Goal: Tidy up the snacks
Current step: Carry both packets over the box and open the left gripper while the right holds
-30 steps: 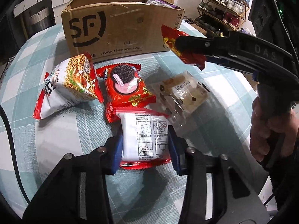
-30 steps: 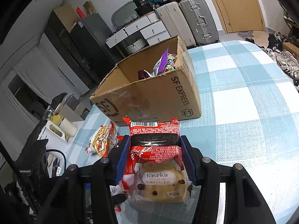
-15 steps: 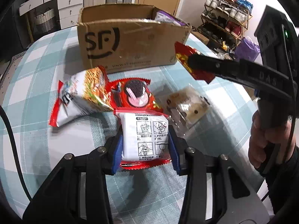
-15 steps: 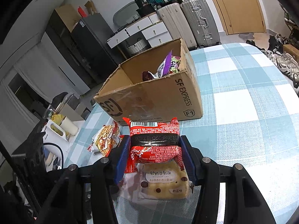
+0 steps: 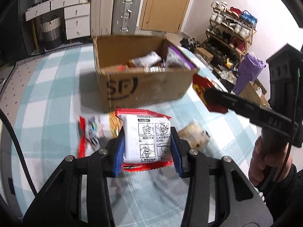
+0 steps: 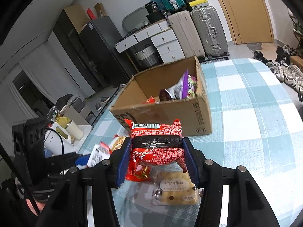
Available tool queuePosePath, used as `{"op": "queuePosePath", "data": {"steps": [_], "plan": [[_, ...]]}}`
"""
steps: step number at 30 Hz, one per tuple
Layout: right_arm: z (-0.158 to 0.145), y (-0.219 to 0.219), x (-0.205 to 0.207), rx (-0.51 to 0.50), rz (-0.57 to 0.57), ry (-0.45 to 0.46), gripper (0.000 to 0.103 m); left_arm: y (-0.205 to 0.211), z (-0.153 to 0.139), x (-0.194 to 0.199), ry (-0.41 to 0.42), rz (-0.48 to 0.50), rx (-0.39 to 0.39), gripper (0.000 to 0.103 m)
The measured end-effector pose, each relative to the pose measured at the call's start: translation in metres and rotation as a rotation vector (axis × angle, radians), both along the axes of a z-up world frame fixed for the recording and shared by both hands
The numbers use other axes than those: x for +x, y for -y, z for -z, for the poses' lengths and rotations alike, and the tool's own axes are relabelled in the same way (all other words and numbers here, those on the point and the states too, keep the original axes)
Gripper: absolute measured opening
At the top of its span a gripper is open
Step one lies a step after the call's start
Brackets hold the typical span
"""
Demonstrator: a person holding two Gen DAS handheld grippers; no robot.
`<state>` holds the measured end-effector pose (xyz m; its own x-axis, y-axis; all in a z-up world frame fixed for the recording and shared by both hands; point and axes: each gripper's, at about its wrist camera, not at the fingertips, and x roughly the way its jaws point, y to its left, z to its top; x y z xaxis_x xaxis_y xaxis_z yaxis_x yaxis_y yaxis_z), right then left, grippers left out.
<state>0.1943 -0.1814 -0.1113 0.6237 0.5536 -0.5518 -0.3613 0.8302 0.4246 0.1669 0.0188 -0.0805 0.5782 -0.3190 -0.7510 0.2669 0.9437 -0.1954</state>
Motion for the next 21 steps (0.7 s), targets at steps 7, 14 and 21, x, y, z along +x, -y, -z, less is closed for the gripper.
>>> {"op": "queuePosePath", "data": {"steps": [7, 14, 21], "plan": [[-0.03, -0.006, 0.003, -0.002, -0.019, 0.045, 0.053, -0.009, -0.041, 0.027, 0.042, -0.01, -0.005, 0.04], [-0.063, -0.016, 0.015, -0.012, -0.036, 0.092, 0.053, -0.012, -0.077, 0.063, 0.062, -0.017, -0.012, 0.04], [-0.09, -0.027, 0.035, -0.035, -0.042, 0.123, 0.053, -0.005, -0.101, 0.099, 0.081, -0.027, -0.005, 0.04]]}}
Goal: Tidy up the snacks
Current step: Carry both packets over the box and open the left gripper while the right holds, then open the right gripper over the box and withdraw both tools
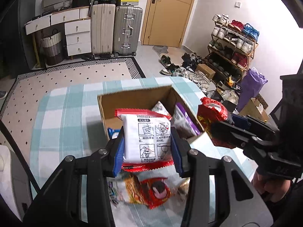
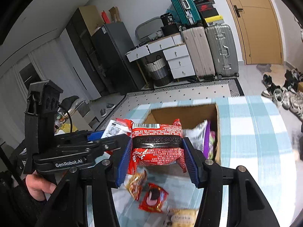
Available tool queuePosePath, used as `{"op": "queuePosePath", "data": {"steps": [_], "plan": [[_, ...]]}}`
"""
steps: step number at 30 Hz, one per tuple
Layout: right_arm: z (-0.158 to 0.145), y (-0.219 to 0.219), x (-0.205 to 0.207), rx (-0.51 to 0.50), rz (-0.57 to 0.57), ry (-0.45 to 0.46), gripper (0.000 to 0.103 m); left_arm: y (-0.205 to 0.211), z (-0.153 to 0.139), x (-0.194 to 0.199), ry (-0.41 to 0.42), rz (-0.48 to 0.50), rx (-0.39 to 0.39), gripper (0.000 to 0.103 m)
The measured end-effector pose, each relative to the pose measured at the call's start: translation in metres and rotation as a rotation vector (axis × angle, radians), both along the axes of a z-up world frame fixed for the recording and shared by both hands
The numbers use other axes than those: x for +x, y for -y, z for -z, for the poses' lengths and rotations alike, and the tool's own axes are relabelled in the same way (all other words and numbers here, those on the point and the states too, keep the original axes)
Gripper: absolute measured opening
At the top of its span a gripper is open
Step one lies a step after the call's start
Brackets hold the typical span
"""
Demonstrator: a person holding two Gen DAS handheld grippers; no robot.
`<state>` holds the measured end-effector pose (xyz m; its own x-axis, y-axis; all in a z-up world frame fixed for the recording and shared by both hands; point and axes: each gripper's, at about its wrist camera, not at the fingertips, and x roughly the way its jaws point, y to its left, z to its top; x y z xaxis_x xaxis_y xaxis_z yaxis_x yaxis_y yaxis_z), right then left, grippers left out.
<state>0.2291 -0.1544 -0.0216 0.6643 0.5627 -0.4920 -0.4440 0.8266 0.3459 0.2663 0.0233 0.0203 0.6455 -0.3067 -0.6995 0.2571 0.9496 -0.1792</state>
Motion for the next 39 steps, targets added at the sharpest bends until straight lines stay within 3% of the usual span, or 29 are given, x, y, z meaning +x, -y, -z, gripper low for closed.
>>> {"op": "queuePosePath", "data": {"steps": [9, 22, 24, 26, 27, 29, 39], "plan": [[-0.022, -0.011, 0.043, -0.02, 0.027, -0.01, 0.053, 0.005, -0.018, 0.062, -0.001, -0.027, 0.016, 0.04], [0.008, -0.018, 0.102, -0.057, 0.076, -0.066, 0.053, 0.006, 0.03, 0.124, -0.081, -0.011, -0.003, 0.04], [0.014, -0.019, 0.108, -0.069, 0.08, -0.074, 0.057, 0.009, 0.042, 0.132, -0.123, 0.003, -0.005, 0.047], [0.018, -0.016, 0.111, -0.072, 0.102, -0.071, 0.066, 0.009, 0.052, 0.137, -0.161, -0.015, 0.006, 0.068], [0.019, -0.013, 0.111, -0.066, 0.111, -0.064, 0.073, 0.008, 0.055, 0.137, -0.164, -0.025, 0.007, 0.072], [0.019, -0.005, 0.109, -0.05, 0.118, -0.05, 0.076, 0.004, 0.054, 0.131, -0.133, -0.034, -0.011, 0.08], [-0.002, 0.03, 0.074, 0.005, 0.144, 0.006, 0.078, -0.008, 0.032, 0.092, -0.056, -0.09, 0.01, 0.082]]}}
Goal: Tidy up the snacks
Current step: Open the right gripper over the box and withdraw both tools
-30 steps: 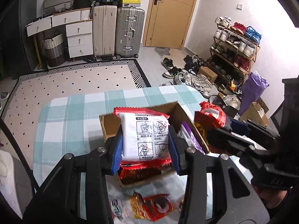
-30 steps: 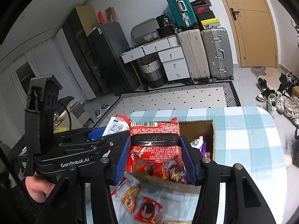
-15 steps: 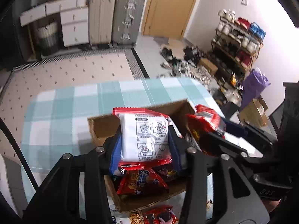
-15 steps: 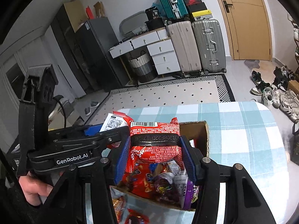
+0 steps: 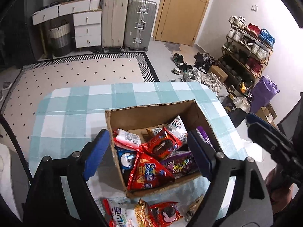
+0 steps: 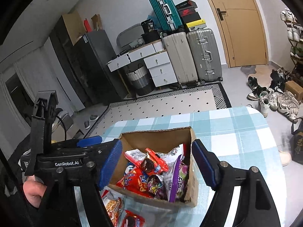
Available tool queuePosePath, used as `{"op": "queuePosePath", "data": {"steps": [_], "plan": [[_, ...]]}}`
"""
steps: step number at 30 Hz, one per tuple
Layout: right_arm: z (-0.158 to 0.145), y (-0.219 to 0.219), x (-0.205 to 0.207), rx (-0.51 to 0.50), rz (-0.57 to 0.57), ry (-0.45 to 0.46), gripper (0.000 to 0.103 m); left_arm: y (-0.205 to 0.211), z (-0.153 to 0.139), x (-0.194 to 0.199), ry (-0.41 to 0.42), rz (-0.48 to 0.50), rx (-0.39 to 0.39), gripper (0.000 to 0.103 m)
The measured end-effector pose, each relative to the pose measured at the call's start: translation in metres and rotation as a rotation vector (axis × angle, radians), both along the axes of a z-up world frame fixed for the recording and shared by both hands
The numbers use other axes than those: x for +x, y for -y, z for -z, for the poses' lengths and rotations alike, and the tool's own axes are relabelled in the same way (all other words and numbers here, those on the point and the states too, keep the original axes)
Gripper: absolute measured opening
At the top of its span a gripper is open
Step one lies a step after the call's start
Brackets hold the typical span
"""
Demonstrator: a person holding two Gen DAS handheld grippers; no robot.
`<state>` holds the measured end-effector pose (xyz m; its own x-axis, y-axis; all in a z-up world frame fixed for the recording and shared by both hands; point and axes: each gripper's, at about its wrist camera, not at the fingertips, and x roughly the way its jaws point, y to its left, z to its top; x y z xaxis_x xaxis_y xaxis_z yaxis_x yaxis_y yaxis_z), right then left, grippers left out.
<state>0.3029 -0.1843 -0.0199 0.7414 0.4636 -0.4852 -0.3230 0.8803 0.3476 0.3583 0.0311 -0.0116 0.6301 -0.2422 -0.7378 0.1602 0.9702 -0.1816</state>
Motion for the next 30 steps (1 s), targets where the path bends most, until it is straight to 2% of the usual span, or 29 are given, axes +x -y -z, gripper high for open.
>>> {"op": "queuePosePath", "data": {"steps": [7, 12, 15, 20, 30], "plan": [[-0.011, 0.009, -0.029, 0.01, -0.002, 0.016, 0.082, -0.007, -0.017, -0.037, 0.039, -0.032, 0.012, 0.087], [-0.015, 0.008, -0.055, 0.006, -0.009, 0.034, 0.092, -0.01, -0.025, -0.071, 0.076, -0.048, 0.01, 0.087], [-0.016, 0.008, -0.071, -0.006, -0.018, 0.041, 0.093, -0.009, -0.029, -0.091, 0.094, -0.056, 0.016, 0.089], [-0.014, 0.007, -0.099, -0.01, -0.025, 0.048, 0.097, -0.007, -0.039, -0.12, 0.129, -0.066, 0.021, 0.102], [-0.004, 0.005, -0.136, -0.017, -0.026, 0.045, 0.102, 0.0, -0.043, -0.172, 0.172, -0.066, 0.053, 0.102]]}}
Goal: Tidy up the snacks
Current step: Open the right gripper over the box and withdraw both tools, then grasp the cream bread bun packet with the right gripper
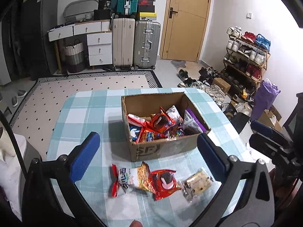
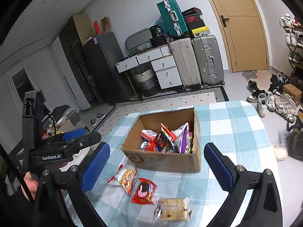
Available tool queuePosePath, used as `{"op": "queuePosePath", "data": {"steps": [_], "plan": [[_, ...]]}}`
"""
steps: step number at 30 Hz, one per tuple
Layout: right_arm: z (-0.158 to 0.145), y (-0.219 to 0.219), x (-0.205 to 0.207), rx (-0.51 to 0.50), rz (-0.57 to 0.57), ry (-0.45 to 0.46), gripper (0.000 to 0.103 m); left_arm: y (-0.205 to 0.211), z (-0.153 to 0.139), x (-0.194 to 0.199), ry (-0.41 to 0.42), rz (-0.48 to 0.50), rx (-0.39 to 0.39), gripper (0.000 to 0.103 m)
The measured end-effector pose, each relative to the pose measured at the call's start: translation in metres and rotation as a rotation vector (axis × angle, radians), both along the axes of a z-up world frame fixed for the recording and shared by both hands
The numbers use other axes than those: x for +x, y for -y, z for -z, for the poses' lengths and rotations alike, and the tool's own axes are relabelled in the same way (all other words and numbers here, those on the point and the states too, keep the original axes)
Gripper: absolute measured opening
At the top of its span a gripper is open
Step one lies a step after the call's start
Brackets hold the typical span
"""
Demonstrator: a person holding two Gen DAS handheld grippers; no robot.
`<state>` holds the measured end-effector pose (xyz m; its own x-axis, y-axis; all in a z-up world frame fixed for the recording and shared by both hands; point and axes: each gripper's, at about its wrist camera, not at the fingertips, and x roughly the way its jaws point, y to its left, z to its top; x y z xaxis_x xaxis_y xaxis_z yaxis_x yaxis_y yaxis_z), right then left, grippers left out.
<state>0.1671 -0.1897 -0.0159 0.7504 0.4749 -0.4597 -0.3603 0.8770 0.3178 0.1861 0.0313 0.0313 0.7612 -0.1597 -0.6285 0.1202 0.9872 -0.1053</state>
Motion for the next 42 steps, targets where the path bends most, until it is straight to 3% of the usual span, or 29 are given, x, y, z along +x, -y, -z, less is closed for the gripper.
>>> {"op": "queuePosePath", "data": {"steps": [5, 11, 17, 21, 29, 42], "plan": [[0.012, -0.006, -0.014, -0.026, -0.005, -0.005, 0.102, 0.0, 0.021, -0.017, -0.022, -0.007, 0.008, 0.102], [0.039, -0.01, -0.028, -0.054, -0.004, -0.018, 0.102, -0.01, 0.059, -0.029, -0.088, -0.034, -0.047, 0.102], [0.074, -0.012, -0.032, -0.068, -0.006, -0.082, 0.102, -0.021, 0.089, -0.036, -0.126, -0.063, -0.089, 0.102], [0.1, -0.012, -0.031, -0.058, -0.007, -0.141, 0.102, -0.023, 0.106, -0.037, -0.145, -0.076, -0.076, 0.102], [0.142, -0.023, -0.019, -0.133, -0.02, -0.243, 0.102, -0.025, 0.14, -0.04, -0.203, -0.083, -0.065, 0.102], [0.171, -0.041, -0.005, -0.237, -0.025, -0.289, 0.101, -0.035, 0.172, -0.043, -0.25, -0.082, -0.081, 0.102]]}}
